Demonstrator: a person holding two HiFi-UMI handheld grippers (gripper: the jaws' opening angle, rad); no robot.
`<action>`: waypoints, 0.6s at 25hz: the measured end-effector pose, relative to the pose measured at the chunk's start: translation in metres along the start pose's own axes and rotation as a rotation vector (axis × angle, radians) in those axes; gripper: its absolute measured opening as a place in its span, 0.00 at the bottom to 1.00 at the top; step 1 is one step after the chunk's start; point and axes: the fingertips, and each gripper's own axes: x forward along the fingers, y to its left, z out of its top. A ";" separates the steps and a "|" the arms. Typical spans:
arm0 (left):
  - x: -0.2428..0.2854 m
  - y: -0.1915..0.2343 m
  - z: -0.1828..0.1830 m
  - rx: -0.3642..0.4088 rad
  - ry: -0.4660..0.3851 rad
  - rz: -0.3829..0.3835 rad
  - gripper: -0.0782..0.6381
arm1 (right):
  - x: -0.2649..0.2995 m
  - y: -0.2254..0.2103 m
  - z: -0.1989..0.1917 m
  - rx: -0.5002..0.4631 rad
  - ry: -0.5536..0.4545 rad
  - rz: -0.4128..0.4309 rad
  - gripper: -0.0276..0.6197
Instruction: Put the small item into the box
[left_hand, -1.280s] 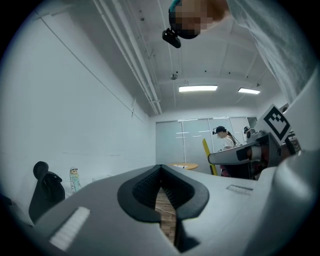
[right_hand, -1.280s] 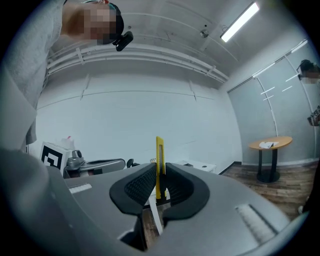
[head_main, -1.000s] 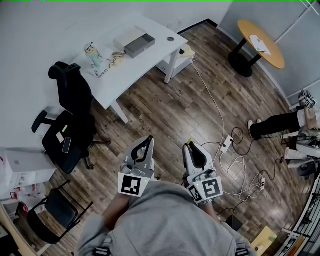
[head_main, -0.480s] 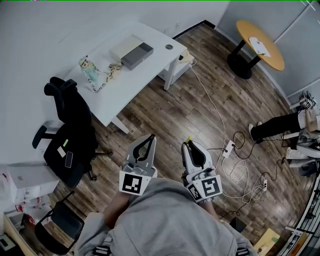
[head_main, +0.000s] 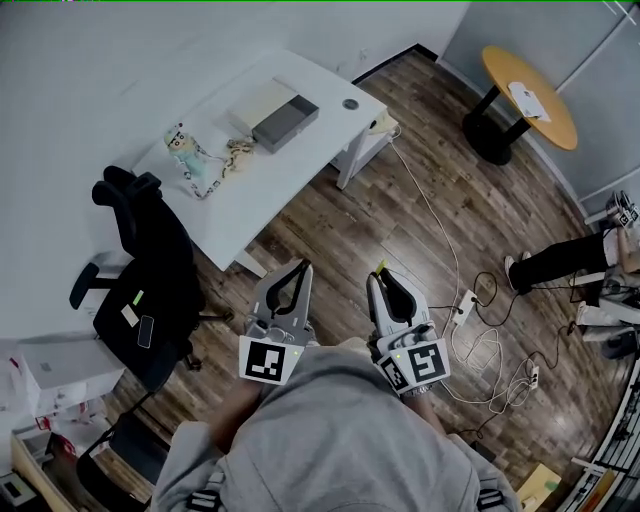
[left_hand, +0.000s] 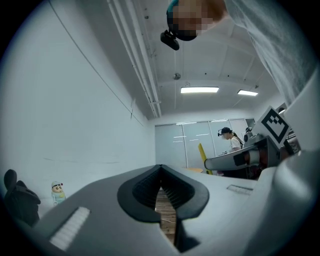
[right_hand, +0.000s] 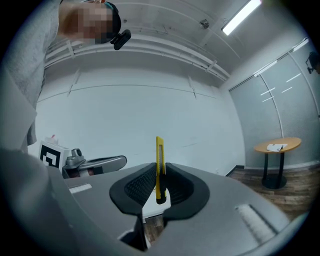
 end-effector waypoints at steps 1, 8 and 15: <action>0.001 0.003 -0.001 0.001 0.000 0.003 0.11 | 0.005 0.001 0.000 0.001 0.002 0.004 0.16; 0.008 0.015 -0.008 -0.003 0.042 -0.002 0.11 | 0.027 -0.001 -0.005 0.059 0.016 0.016 0.16; 0.021 0.036 -0.014 0.014 0.050 0.049 0.11 | 0.060 -0.015 -0.008 0.055 0.020 0.046 0.16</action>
